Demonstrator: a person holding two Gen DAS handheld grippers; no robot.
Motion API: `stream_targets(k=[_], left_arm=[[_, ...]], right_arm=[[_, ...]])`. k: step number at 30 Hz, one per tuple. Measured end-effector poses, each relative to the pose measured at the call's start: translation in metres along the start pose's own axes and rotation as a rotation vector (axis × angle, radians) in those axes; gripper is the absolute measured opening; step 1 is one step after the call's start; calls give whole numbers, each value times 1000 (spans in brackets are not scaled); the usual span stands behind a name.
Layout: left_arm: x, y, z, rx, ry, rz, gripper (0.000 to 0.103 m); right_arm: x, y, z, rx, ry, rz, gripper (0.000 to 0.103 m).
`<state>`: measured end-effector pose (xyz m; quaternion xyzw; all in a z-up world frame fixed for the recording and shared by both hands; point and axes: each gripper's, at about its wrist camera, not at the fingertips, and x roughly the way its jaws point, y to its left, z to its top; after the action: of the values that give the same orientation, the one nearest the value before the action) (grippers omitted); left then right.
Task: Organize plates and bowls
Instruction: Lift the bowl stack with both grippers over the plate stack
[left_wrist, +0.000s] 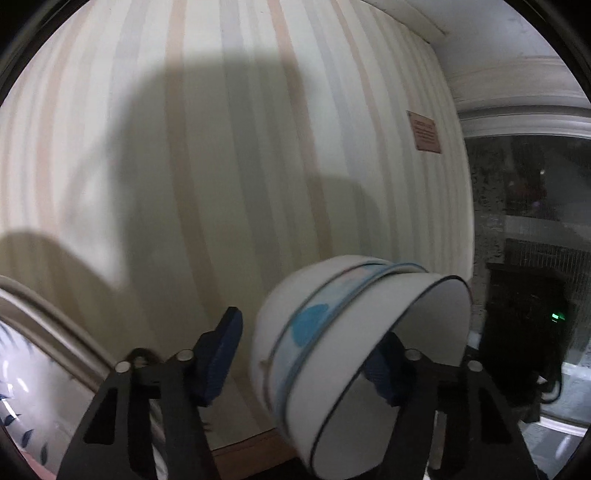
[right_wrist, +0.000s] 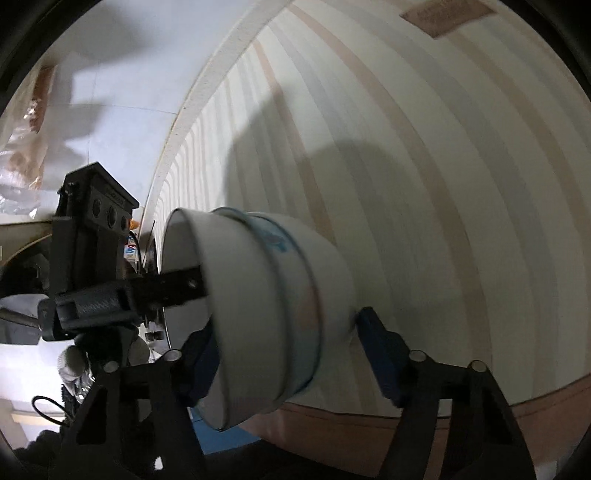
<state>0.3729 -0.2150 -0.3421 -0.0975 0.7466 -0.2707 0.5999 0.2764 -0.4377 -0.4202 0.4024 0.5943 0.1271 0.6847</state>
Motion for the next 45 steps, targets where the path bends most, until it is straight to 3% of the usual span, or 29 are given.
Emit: stream_targets(k=[1, 4, 19, 29, 34, 45], left_arm=[[1, -2, -1, 8, -4, 12, 57], [1, -3, -2, 13, -16, 28, 57], [-13, 2, -7, -52, -25, 69, 57], [-55, 12, -20, -86, -80, 69, 57], [-81, 30, -33, -96, -101, 75, 57], [-122, 95, -63, -159, -142, 86, 57]], right_arm=[[0, -1, 2, 9, 9, -1, 59], [9, -6, 5, 18, 29, -11, 53], [24, 9, 19, 46, 66, -1, 52], [28, 46, 23, -19, 110, 22, 52], [35, 77, 23, -54, 125, 23, 52], [91, 133, -1, -61, 193, 46, 52]])
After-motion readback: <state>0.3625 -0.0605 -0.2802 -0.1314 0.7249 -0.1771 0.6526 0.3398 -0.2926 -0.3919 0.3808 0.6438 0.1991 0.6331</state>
